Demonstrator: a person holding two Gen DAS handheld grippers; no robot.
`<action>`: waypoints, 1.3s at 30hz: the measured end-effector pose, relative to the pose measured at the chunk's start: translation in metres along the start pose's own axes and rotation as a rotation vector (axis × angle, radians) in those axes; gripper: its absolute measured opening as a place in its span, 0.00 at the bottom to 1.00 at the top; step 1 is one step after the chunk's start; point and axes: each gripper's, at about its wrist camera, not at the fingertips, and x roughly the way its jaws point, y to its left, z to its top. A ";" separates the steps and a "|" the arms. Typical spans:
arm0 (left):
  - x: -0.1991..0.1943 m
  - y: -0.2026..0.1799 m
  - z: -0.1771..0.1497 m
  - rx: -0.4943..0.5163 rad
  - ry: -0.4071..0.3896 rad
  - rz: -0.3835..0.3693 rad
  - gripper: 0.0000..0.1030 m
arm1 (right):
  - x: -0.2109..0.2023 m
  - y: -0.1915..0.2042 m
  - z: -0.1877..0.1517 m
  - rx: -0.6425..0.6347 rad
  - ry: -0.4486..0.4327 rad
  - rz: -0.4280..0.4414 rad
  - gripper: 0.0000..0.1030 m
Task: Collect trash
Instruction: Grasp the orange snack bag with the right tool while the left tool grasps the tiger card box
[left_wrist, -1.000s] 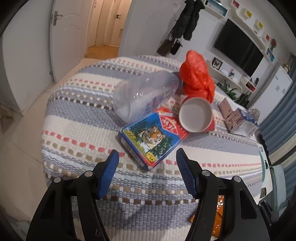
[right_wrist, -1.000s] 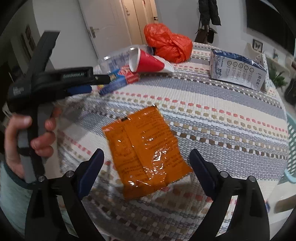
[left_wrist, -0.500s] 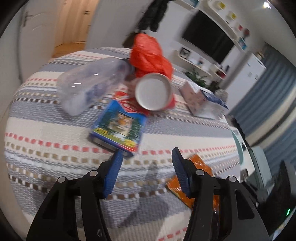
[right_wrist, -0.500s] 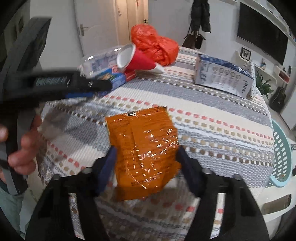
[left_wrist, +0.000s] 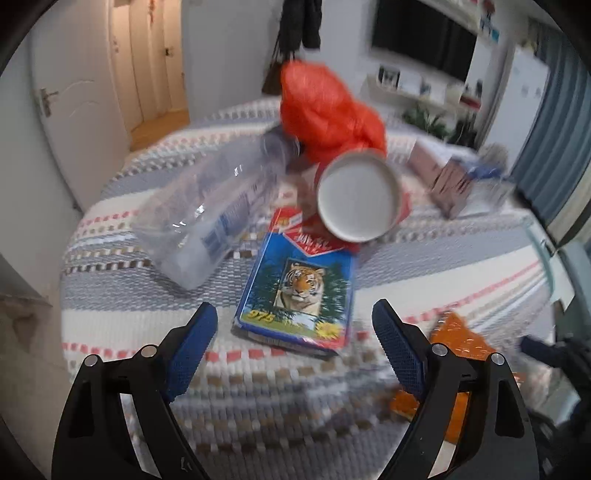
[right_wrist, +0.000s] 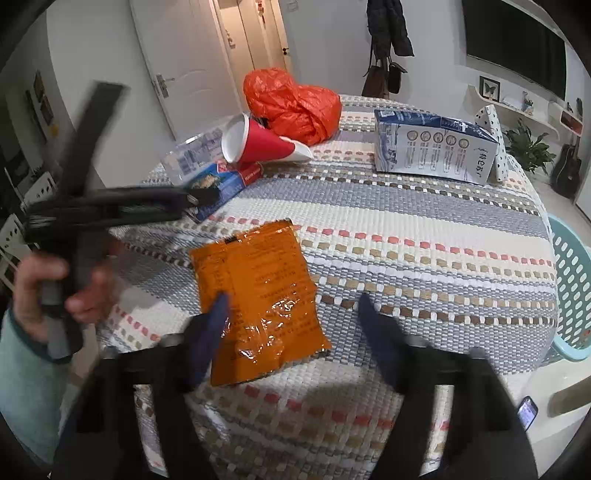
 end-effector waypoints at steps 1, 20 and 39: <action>0.006 -0.002 0.002 0.011 0.014 0.017 0.81 | -0.001 0.001 0.001 -0.003 -0.001 0.008 0.70; -0.035 -0.010 -0.003 0.027 -0.110 -0.046 0.60 | 0.036 0.039 0.006 -0.172 0.123 -0.112 0.79; -0.100 -0.024 0.018 -0.009 -0.313 -0.055 0.60 | 0.010 0.017 0.017 -0.094 0.037 -0.005 0.22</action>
